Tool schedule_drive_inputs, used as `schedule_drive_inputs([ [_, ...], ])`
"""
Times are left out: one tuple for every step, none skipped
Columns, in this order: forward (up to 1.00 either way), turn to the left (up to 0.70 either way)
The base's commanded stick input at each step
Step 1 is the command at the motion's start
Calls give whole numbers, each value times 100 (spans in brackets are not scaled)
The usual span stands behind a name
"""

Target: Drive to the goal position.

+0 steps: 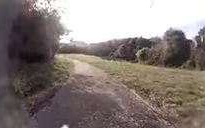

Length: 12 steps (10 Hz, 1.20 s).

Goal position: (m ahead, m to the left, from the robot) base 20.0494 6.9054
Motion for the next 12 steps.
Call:
schedule_drive_inputs([
  [70,2],
  [70,0],
  [70,0],
  [70,0],
  [70,1],
  [70,1],
  [70,1],
  [70,0],
  [70,0],
  [70,1],
  [70,5],
  [70,8],
])
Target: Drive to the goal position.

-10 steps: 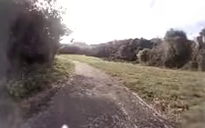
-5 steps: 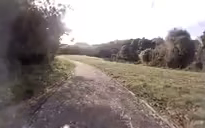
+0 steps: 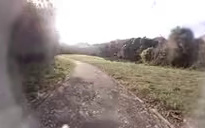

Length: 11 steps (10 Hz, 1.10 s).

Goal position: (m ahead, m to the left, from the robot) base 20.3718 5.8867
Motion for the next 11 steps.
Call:
schedule_drive_inputs([
  [70,9],
  [70,6],
  [70,1],
  [70,1],
  [70,1],
  [70,1],
  [70,1],
  [70,1],
  [70,1],
  [70,1],
  [70,1],
])
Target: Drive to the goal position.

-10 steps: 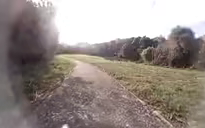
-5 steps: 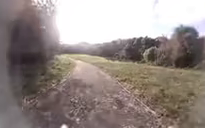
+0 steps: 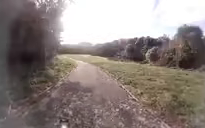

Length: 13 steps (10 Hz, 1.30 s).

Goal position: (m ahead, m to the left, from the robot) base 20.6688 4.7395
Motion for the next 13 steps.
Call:
schedule_drive_inputs([
  [70,1],
  [70,1],
  [70,1],
  [70,1],
  [70,1],
  [70,1],
  [70,1],
  [70,4],
  [70,7],
  [70,12],
  [70,12],
  [70,11],
  [70,6],
])
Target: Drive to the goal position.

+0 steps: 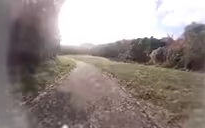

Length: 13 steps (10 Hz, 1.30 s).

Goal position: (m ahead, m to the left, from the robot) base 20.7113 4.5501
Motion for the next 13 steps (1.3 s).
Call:
schedule_drive_inputs([
  [70,0],
  [70,0],
  [70,0],
  [70,0],
  [70,0],
  [70,0],
  [70,0],
  [70,0],
  [70,0],
  [70,0],
  [70,0],
  [70,0],
  [70,2],
])
